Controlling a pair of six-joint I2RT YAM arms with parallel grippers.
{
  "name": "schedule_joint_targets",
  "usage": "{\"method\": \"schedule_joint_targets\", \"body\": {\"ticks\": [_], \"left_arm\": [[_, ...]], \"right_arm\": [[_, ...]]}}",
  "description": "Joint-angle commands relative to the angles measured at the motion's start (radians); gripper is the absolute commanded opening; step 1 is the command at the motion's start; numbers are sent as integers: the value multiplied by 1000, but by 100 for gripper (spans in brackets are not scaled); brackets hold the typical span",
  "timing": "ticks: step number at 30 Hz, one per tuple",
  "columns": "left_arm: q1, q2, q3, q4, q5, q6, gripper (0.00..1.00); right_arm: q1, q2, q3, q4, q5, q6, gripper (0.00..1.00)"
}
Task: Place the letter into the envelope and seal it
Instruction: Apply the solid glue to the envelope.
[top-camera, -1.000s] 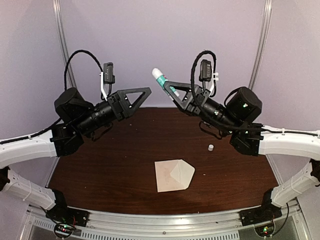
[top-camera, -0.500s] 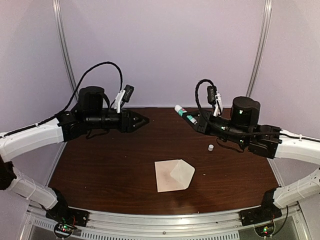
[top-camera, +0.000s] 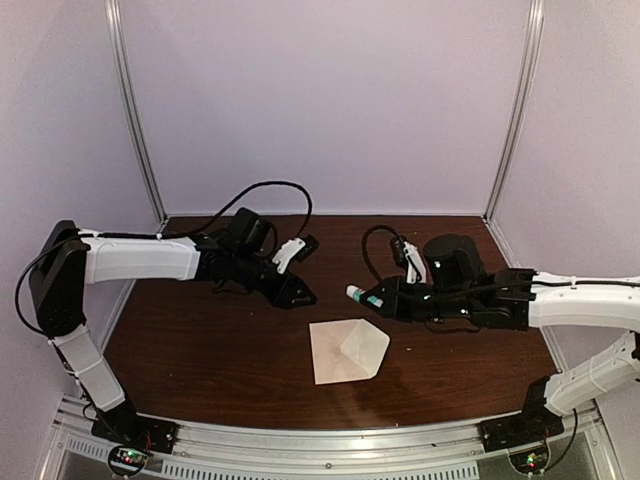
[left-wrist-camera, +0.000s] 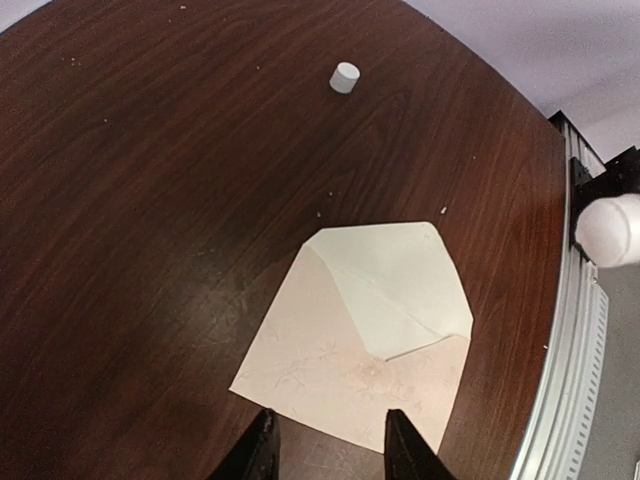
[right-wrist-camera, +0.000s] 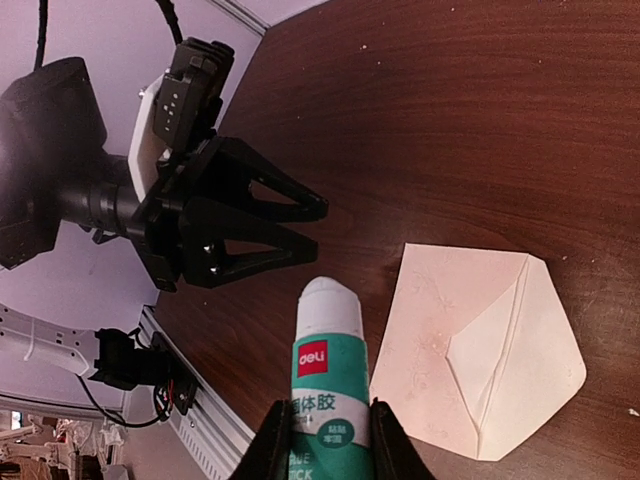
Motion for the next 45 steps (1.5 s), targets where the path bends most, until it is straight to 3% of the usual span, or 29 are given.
{"method": "schedule_joint_targets", "body": {"ticks": [1,22,32,45], "left_arm": [[-39,61,19,75,-27,29,35],[-130,293,53,97,-23,-54,26],[-131,301,66,66,-105,-74,17],[-131,321,70,58,-110,-90,4]], "right_arm": [[15,60,-28,6,-55,73,5],[59,272,18,-98,-82,89,5],[64,359,51,-64,-94,80,3],[64,431,69,-22,-97,63,2]]}}
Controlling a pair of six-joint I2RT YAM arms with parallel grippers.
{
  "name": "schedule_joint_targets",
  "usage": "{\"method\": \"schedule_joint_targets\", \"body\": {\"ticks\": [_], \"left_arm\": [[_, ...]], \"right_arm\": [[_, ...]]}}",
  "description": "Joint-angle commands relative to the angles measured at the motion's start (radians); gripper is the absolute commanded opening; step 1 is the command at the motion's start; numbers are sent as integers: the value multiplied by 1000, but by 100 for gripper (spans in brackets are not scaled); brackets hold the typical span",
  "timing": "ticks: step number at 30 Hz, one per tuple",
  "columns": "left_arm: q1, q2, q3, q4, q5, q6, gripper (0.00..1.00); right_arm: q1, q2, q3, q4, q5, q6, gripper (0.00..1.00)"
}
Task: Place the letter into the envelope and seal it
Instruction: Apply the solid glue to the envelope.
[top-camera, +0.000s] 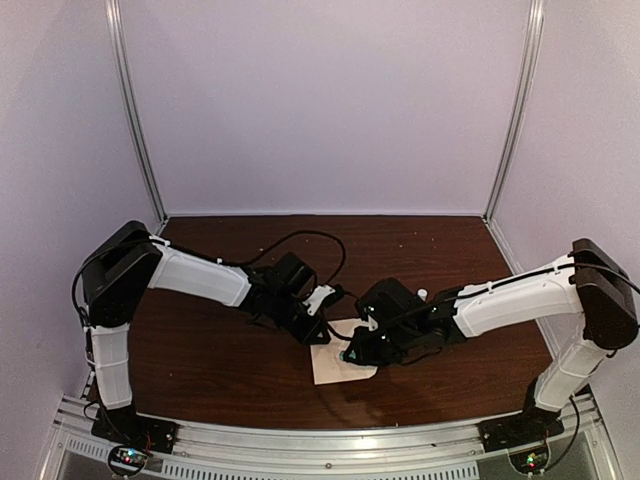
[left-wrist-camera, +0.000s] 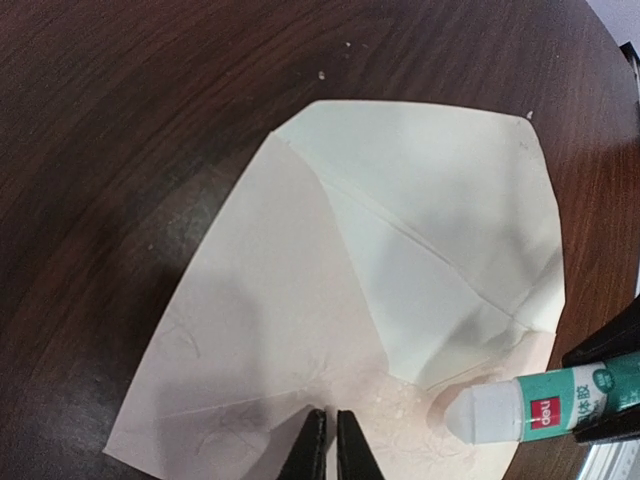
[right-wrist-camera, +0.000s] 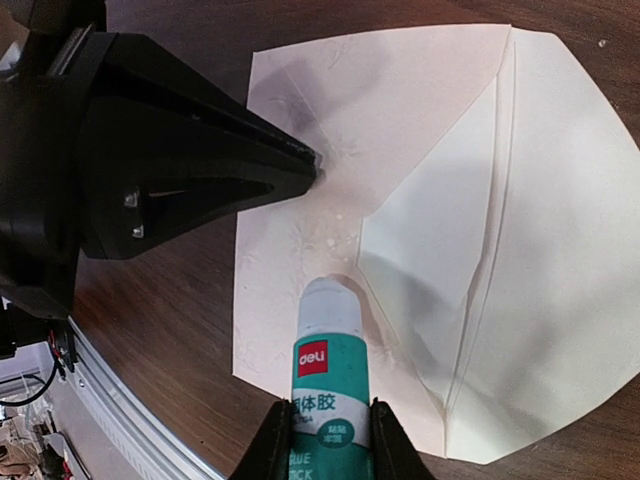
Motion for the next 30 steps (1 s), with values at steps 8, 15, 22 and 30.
{"method": "schedule_joint_targets", "body": {"ticks": [8,15,22,30], "left_arm": [[4,36,35,-15,-4,-21,0],[4,54,48,-39,-5,-28,0],[4,76,60,-59,-2,-31,0],[4,82,63,-64,1,-33,0]], "right_arm": [[7,47,26,57,24,-18,1],[7,70,23,26,38,-9,1],[7,89,36,-27,82,6,1],[5,92,38,-25,141,29,0]]}}
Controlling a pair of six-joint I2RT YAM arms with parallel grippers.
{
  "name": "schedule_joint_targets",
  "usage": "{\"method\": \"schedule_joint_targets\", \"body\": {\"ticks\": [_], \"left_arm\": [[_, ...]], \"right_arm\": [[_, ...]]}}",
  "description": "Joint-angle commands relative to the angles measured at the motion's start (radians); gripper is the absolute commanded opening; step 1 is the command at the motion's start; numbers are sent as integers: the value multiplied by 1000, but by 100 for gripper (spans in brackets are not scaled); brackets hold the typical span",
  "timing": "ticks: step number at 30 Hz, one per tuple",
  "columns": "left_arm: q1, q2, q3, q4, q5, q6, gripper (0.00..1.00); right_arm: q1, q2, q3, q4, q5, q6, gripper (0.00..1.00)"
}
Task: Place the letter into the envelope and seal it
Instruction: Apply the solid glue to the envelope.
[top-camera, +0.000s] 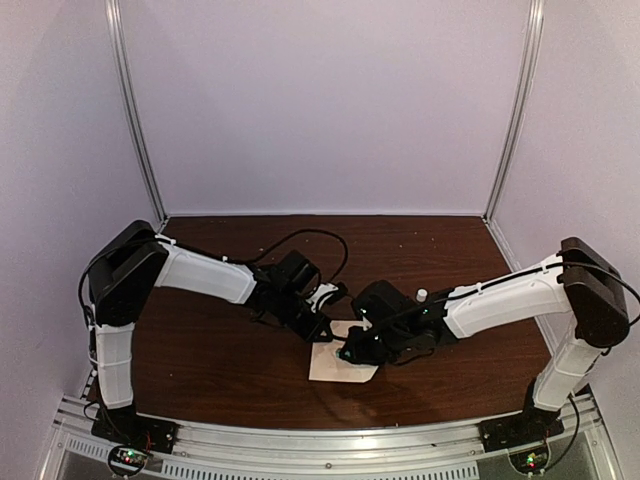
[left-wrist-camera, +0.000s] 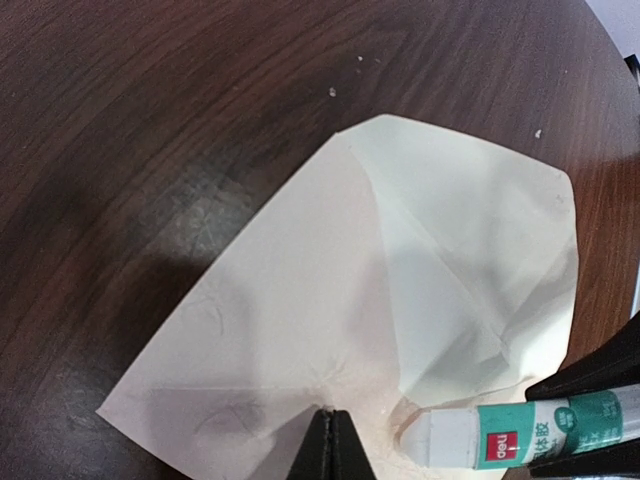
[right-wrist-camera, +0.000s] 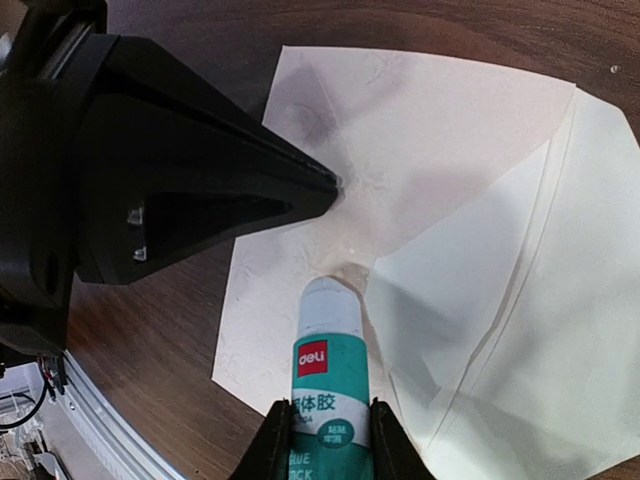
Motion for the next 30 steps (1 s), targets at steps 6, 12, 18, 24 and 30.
{"method": "schedule_joint_targets", "body": {"ticks": [6,12,18,24,30], "left_arm": [[2,43,9,-36,-1,-5,0],[2,44,10,-36,9,-5,0],[2,44,12,-40,6,-5,0],[2,38,8,-43,-3,-4,0],[2,27,-18,-37,-12,0,0]], "right_arm": [[-1,50,16,-23,96,27,0],[-4,71,33,-21,117,27,0],[-10,60,33,-22,153,34,0],[-20,30,32,-3,155,28,0],[-23,-44,31,74,104,18,0]]}}
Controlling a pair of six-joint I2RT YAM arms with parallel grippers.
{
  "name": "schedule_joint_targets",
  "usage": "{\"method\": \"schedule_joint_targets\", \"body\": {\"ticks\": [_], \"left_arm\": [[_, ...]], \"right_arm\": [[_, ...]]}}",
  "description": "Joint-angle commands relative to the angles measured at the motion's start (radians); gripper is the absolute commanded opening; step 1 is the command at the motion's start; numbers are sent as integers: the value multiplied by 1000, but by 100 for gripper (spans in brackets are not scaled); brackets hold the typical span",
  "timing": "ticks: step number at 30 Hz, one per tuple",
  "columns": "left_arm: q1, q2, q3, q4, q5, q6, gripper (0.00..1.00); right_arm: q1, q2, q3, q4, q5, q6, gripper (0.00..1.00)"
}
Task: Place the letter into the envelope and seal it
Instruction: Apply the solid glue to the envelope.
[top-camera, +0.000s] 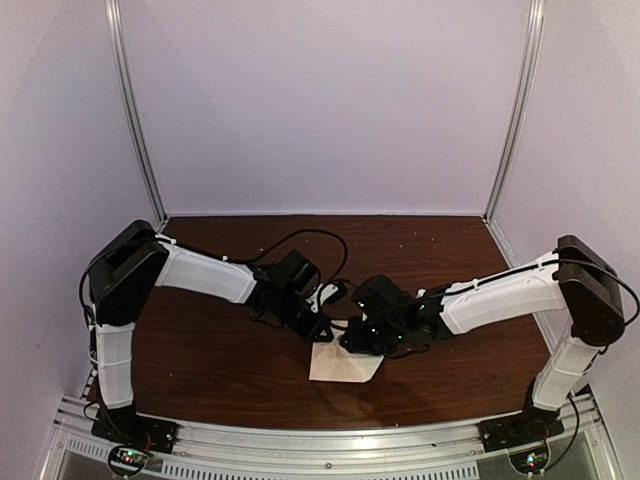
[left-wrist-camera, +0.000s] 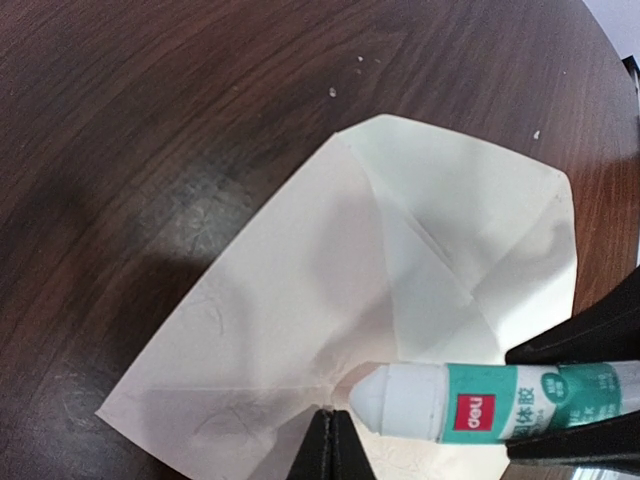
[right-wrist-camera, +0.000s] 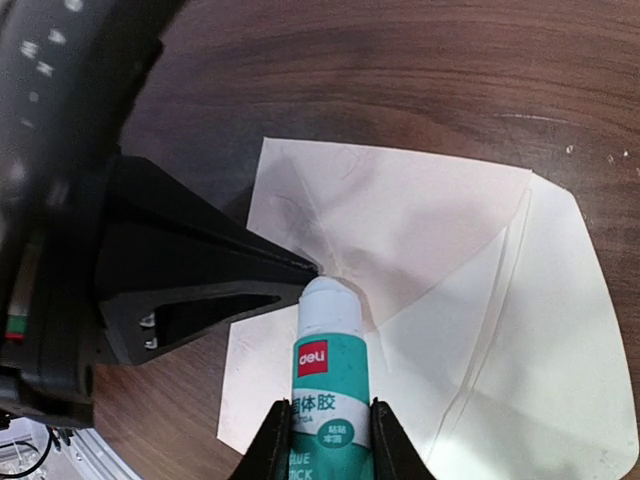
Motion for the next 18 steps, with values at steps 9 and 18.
{"method": "schedule_joint_targets", "body": {"ticks": [9,18], "left_arm": [[0,-80,-170,80,9,-102,0],[-16,-260,-336,249,77,-246,0]], "right_arm": [[-22,-235,-88,32,15,30,0],[-14,-297,-178,98,-129,16,0]]}}
